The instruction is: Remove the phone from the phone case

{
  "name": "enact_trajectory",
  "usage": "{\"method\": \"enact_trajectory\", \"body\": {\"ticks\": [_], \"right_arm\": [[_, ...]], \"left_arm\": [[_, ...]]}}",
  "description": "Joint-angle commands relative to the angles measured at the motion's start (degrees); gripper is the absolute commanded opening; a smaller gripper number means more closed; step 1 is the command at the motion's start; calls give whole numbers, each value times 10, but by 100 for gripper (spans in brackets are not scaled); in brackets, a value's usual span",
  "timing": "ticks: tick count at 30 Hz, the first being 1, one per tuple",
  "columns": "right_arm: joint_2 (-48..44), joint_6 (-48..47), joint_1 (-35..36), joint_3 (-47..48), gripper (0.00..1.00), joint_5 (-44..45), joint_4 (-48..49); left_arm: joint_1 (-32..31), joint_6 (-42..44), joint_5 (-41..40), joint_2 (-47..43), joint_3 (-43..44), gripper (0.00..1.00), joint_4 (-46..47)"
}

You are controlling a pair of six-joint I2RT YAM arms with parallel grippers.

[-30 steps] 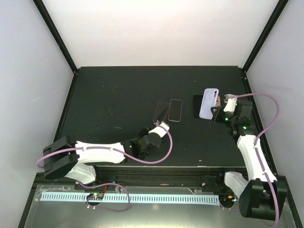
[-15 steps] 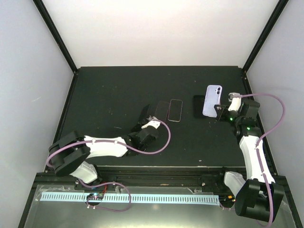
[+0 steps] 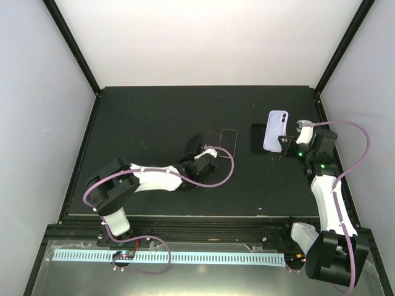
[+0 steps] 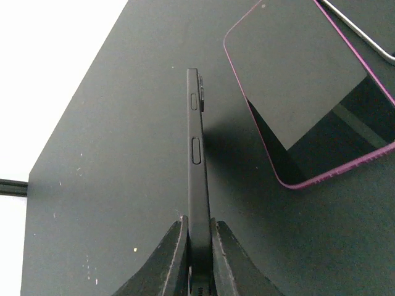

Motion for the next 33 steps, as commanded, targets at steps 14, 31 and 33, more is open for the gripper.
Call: {"method": "enact_trajectory", "body": {"ticks": [14,31,33], "right_arm": [[6,-3,-5,0,1,-17,22],[2,-4,-9,5,1,-17,20],[2,-6,-10,7,1,-14,20]], "left_arm": [[43,-25,49,59,90,28,-94],[51,-87,62,3,70,59,-117],[51,-109,99,-52,46,68,-110]]}}
